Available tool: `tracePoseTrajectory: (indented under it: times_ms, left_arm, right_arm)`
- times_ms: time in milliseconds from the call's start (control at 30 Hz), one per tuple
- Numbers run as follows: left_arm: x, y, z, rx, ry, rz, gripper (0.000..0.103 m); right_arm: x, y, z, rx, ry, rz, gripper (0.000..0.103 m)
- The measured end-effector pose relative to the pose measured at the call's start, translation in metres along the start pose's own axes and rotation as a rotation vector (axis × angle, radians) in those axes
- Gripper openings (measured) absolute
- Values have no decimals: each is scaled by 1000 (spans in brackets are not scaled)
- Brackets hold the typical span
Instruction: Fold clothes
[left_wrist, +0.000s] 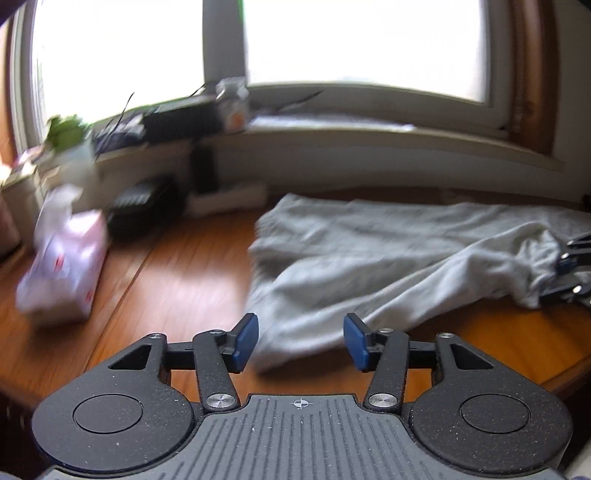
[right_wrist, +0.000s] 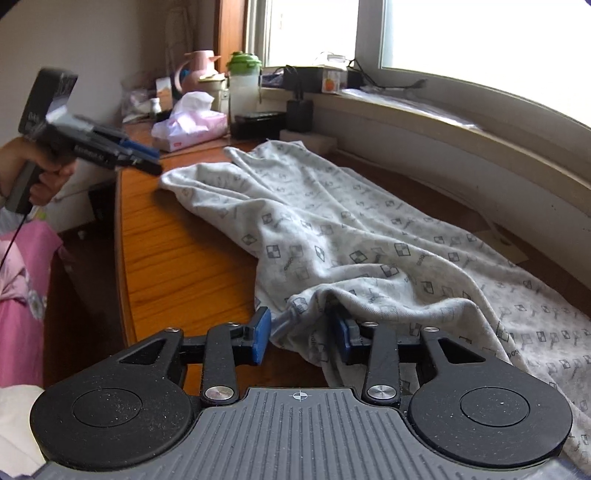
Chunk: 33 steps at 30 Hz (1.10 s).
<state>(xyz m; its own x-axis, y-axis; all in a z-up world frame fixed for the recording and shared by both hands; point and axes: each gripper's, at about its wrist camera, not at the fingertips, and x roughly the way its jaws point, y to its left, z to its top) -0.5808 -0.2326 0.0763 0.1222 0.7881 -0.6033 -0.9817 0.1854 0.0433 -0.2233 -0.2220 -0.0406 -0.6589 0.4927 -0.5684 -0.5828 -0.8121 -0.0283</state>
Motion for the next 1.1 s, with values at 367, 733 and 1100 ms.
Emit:
tracePoseTrajectory:
  times_ms: [367, 733, 1100]
  left_arm:
    - [28, 4, -4, 22, 41, 28, 56]
    - [-12, 18, 40, 45, -41, 42, 7]
    - [-9, 42, 25, 74, 120, 107, 12]
  right_arm:
    - [-21, -30, 11, 162, -158, -9, 8]
    - [-43, -34, 12, 216, -169, 32, 6]
    - [-47, -10, -20, 242, -37, 152, 6]
